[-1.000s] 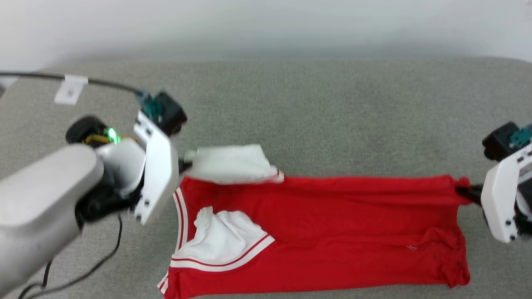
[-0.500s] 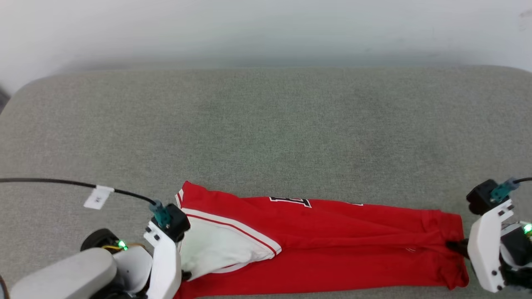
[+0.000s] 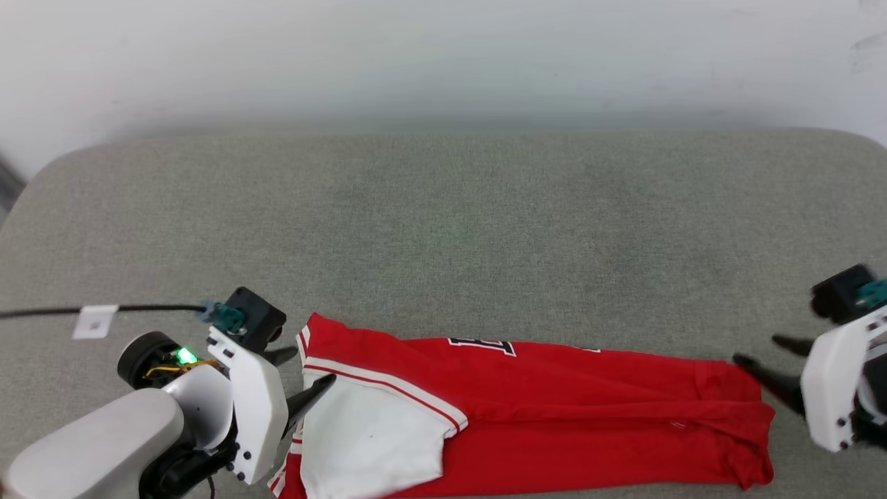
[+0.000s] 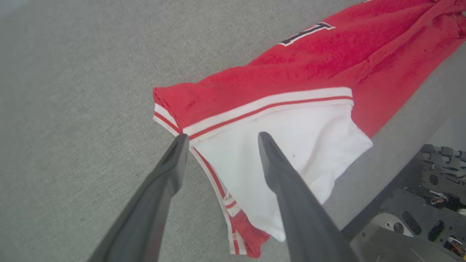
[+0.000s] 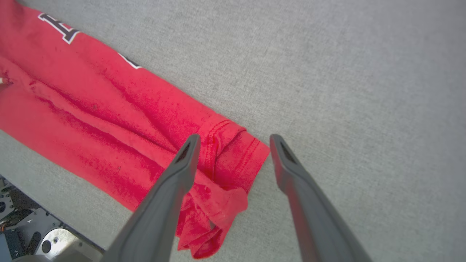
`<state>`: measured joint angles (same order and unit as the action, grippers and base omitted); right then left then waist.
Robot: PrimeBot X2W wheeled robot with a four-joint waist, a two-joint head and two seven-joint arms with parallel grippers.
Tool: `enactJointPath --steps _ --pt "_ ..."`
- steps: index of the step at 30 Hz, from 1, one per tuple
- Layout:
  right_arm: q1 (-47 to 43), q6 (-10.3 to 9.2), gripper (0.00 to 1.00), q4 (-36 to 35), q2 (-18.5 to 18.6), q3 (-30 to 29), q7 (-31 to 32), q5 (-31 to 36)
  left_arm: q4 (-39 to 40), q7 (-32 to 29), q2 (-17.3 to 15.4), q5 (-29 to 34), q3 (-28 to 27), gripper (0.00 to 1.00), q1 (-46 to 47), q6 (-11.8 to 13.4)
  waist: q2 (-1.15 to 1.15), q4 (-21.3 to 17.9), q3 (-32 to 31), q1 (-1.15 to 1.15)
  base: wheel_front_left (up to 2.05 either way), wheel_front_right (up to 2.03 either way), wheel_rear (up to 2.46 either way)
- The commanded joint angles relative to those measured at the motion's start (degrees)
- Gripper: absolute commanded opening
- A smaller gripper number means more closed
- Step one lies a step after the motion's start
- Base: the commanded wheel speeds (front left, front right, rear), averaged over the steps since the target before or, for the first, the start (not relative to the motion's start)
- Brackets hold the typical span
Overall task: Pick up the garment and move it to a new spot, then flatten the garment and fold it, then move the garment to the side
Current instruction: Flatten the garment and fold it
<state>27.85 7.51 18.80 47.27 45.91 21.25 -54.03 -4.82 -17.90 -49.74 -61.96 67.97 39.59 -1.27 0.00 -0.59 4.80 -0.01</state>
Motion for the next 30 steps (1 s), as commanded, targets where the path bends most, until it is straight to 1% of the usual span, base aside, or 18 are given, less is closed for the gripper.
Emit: enactJointPath --steps 1,3,6,10,11,13,16,20,23,25,26,28,29,30 --pt "-1.1 -0.05 1.0 -1.1 1.0 -2.1 -2.3 -0.5 -0.1 4.4 0.4 1.9 -1.0 1.0 -1.3 1.7 0.0 -0.1 -1.0 0.01 0.0 0.0 0.0" --pt "-2.1 -0.05 1.0 -1.8 1.6 -5.2 -5.0 -1.2 -0.6 9.6 1.1 3.7 -2.1 1.0 -2.4 4.1 0.0 -0.2 -1.4 0.01 0.0 0.0 0.0" --pt "-4.7 -0.05 1.0 -1.8 2.0 -9.7 -8.8 -1.0 -1.9 18.1 2.2 6.5 -4.3 1.0 -4.0 8.4 0.0 -0.1 -1.6 0.01 0.0 0.0 0.0" --pt "-8.9 -0.05 1.0 0.3 1.0 -15.5 -12.2 -0.6 -3.9 28.0 4.3 8.7 -6.8 1.0 -6.6 14.2 0.0 -0.1 -1.4 0.01 0.0 0.0 0.0" --pt "-10.0 -0.05 1.0 1.0 0.3 -16.9 -12.6 -0.7 -4.3 29.6 4.7 9.2 -7.3 1.0 -7.1 15.5 0.0 -0.1 -1.3 0.01 0.0 0.0 0.0" --pt "-12.2 -0.04 1.0 2.0 -1.1 -19.5 -13.0 -1.1 -4.9 31.7 5.7 10.2 -8.9 1.0 -8.4 18.2 0.0 0.0 -1.1 0.01 0.0 0.0 0.0" --pt "-15.0 -0.04 1.0 3.5 -3.4 -22.6 -12.5 -2.2 -5.0 32.9 7.1 12.3 -12.1 1.0 -10.4 22.0 0.0 0.2 -0.7 0.01 0.0 0.0 0.0" --pt "-17.8 -0.04 1.0 5.0 -6.8 -25.0 -11.4 -3.0 -2.6 33.1 9.5 18.0 -19.0 1.0 -14.5 26.6 0.0 0.8 0.0 0.01 0.0 0.0 0.0" --pt "-19.0 -0.04 1.0 5.5 -9.3 -26.2 -10.3 -3.8 -0.7 33.1 11.7 22.7 -24.4 1.0 -18.4 28.8 0.0 1.2 0.5 0.01 0.0 0.0 0.0" --pt "-19.7 -0.04 1.0 6.1 -10.5 -26.6 -9.6 -4.0 0.4 33.1 13.3 25.8 -27.6 1.0 -21.1 29.3 0.0 1.6 0.9 0.01 0.0 0.0 0.0" --pt "-20.0 -0.04 1.0 6.5 -11.2 -26.8 -9.1 -4.3 0.8 33.1 14.2 27.1 -29.1 1.0 -22.4 29.2 0.0 1.8 1.1 0.01 0.0 0.0 0.0" --pt "-20.5 -0.04 1.0 7.2 -12.2 -26.6 -7.8 -4.4 1.5 33.1 16.2 29.9 -31.6 1.0 -24.5 28.2 0.0 2.3 1.5 0.01 0.0 0.0 0.0" --pt "-20.4 -0.04 1.0 7.4 -12.6 -26.3 -7.1 -4.4 1.5 33.1 16.9 31.5 -32.6 1.0 -25.4 27.7 0.0 2.5 1.6 0.01 0.0 0.0 0.0" --pt "-20.4 -0.04 1.0 7.4 -12.6 -26.3 -7.1 -4.4 1.5 33.1 16.9 31.5 -32.6 1.0 -25.4 27.7 0.0 2.5 1.6 0.01 0.0 0.0 0.0"
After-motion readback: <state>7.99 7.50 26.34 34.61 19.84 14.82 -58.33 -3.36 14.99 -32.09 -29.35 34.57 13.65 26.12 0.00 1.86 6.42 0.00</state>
